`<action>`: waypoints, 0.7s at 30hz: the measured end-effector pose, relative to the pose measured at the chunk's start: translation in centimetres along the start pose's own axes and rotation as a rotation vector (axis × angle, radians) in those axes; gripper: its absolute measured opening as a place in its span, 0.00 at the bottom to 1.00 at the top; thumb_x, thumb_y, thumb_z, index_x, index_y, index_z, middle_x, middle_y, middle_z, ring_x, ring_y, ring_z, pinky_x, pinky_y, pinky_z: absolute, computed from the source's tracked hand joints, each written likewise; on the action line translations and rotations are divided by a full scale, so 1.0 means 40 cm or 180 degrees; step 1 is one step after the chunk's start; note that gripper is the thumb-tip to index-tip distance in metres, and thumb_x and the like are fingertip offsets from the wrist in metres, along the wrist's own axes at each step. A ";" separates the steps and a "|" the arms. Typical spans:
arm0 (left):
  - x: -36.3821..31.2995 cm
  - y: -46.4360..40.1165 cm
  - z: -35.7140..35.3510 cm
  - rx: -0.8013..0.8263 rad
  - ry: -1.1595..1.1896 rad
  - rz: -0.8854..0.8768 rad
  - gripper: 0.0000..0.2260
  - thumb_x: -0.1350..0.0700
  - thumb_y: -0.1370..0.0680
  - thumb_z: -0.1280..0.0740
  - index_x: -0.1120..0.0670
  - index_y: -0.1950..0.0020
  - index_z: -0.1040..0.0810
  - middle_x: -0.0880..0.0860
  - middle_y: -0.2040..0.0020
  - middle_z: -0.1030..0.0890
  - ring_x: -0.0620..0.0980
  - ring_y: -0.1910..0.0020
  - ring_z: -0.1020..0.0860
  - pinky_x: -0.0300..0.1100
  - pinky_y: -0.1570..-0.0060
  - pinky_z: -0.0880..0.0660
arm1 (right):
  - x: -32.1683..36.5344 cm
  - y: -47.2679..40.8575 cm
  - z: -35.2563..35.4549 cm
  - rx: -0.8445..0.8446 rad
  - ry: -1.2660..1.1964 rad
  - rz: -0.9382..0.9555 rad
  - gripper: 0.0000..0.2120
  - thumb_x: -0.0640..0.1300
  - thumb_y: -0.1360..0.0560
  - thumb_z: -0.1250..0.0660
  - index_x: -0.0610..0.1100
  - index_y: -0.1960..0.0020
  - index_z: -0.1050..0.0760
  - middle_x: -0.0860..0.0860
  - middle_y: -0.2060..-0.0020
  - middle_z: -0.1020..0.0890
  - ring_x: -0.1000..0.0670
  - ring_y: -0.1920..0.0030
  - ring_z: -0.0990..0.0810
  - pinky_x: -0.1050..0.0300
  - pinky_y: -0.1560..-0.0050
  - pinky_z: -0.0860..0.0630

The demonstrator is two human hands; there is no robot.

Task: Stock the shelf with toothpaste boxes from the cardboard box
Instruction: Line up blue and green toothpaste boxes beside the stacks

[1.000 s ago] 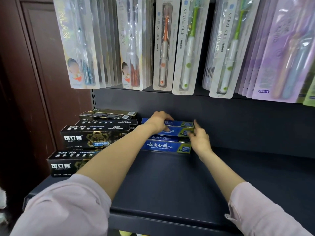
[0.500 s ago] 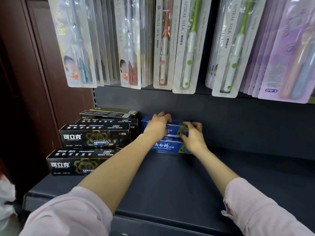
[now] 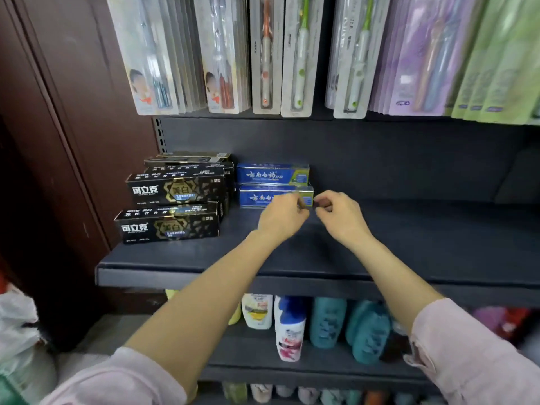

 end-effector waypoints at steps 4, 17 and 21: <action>-0.077 0.106 -0.030 0.0051 0.0260 0.0022 0.07 0.55 0.25 0.36 0.54 0.50 0.22 0.56 0.51 0.18 0.57 0.48 0.22 0.49 0.47 0.24 | -0.034 0.126 0.071 0.0015 0.0114 -0.0188 0.12 0.37 0.24 0.40 0.44 0.44 0.21 0.46 0.46 0.19 0.45 0.44 0.22 0.54 0.45 0.26; -0.350 0.470 -0.447 0.1157 0.0336 -0.0093 0.04 0.54 0.25 0.35 0.51 0.60 0.25 0.57 0.58 0.16 0.56 0.54 0.19 0.49 0.52 0.22 | -0.456 0.573 0.243 0.0651 0.0754 -0.0846 0.11 0.41 0.24 0.39 0.45 0.45 0.21 0.42 0.47 0.18 0.40 0.44 0.21 0.48 0.48 0.24; -0.389 0.599 -0.629 0.1397 0.0529 0.0401 0.04 0.60 0.25 0.36 0.57 0.57 0.22 0.61 0.54 0.17 0.60 0.52 0.19 0.51 0.51 0.22 | -0.643 0.718 0.224 0.1302 0.0897 -0.1059 0.12 0.41 0.24 0.40 0.41 0.45 0.21 0.39 0.46 0.19 0.38 0.44 0.22 0.48 0.48 0.26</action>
Point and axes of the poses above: each hand's wrist, its own y-axis away from the middle knuckle, its own z-axis out of the back of the hand, x = y × z, the point moved 5 cm from there along -y, towards the middle knuckle
